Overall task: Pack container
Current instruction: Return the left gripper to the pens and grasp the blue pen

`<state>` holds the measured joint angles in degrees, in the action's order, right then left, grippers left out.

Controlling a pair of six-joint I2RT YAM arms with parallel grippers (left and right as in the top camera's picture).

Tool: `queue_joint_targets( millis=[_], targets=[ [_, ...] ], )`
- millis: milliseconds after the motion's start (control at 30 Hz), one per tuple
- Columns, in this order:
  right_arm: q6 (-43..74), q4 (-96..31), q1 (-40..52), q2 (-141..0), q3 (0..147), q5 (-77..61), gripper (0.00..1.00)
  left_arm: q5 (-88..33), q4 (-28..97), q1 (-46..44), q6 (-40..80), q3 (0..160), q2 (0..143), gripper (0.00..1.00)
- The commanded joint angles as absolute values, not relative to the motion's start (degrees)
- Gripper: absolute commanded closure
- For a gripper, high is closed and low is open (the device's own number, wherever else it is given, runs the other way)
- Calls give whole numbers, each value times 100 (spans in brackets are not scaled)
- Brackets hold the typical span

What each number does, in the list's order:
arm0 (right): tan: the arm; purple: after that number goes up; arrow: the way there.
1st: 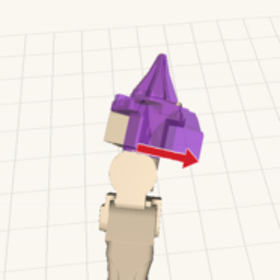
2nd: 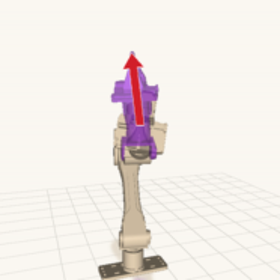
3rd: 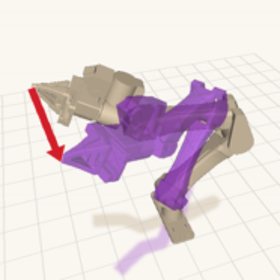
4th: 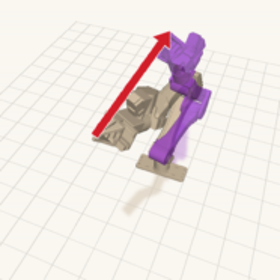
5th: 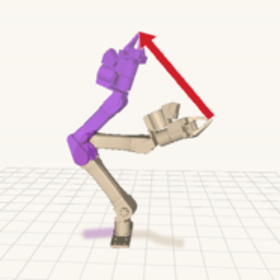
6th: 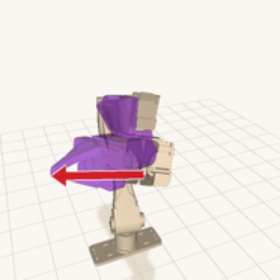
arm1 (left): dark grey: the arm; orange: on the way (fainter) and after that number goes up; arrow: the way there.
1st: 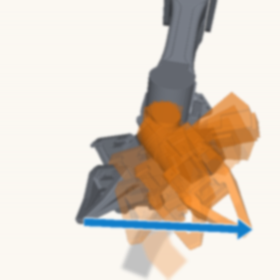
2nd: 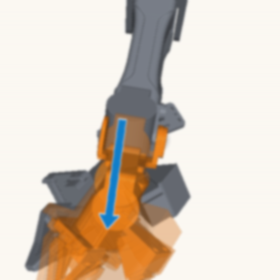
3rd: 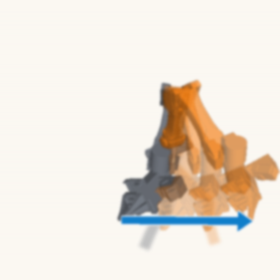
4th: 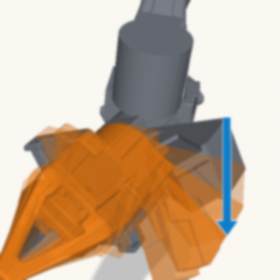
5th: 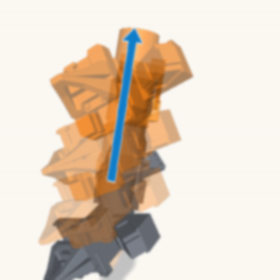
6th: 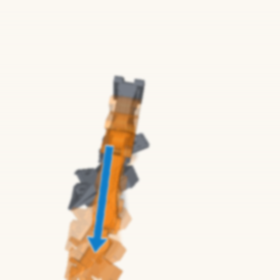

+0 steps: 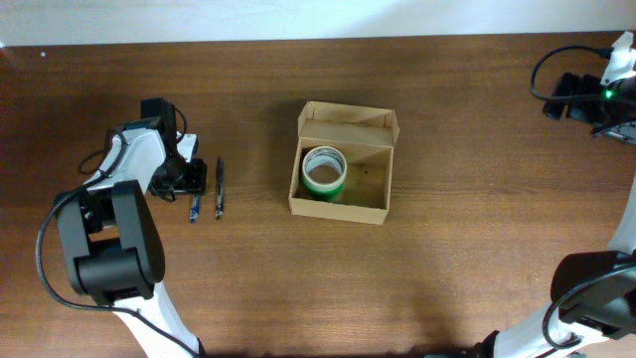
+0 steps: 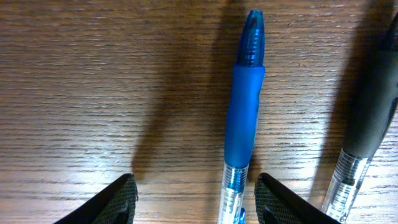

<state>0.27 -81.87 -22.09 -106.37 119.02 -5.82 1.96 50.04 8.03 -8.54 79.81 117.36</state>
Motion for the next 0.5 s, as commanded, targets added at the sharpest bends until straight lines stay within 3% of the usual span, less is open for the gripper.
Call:
queue_joint_targets(
  millis=[0, 67, 167, 367, 433, 467],
  targets=[
    [95, -8219, -2215, -10656, 11904, -576, 1, 86, 4974, 838, -886, 7950, 11839, 39],
    [95, -8237, -2215, -10656, 11904, -576, 1, 86, 4960, 838, -886, 7950, 11874, 39],
    [95, -8276, -2215, -10656, 11904, -576, 1, 84, 4974, 838, -884, 7950, 12049, 55],
    [95, -8320, -2215, -10656, 11904, -576, 1, 12, 5035, 836, -884, 7950, 12457, 57],
    [95, -8342, -2215, -10656, 11904, -576, 1, 19, 5033, 836, -886, 7950, 12473, 67],
    [95, -8353, -2215, -10656, 11904, -576, 1, 21, 5033, 836, -886, 7953, 12473, 80]
  ],
)
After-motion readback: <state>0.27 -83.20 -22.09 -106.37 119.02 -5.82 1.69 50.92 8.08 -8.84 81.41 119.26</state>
